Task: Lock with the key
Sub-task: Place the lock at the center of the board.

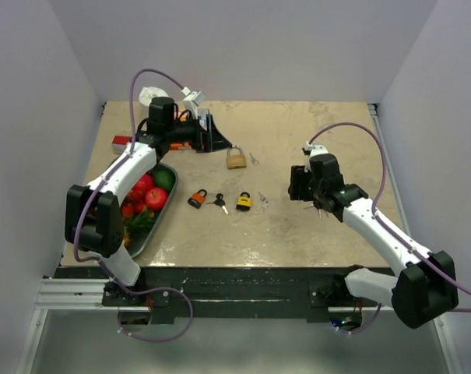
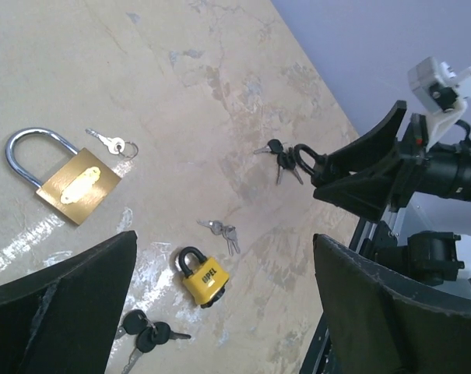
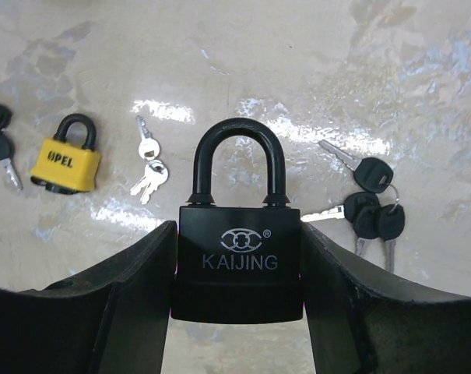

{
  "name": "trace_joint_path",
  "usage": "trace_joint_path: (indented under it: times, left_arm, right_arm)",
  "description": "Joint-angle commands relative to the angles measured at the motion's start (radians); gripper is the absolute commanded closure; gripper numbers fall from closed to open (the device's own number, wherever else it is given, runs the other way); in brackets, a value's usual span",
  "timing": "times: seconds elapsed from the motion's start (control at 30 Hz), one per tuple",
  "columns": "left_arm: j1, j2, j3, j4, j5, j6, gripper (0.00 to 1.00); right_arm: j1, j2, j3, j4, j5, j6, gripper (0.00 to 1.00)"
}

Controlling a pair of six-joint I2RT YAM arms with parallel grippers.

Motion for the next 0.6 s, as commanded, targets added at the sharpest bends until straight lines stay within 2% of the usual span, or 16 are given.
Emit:
trace_joint_path:
  times: [0.0,0.57]
  left_arm:
    - [0.006,-0.06,-0.003,0.076,-0.025,-0.014,0.01]
    - [0.029,-0.072,-0.043,0.032,-0.025,-0.001,0.01]
  right_arm:
    - [0.0,0.051,-0.033,0.163,0.077,0.136,1.0]
    - [0.0,0.366,0.028,0.22,0.075,0.154,1.0]
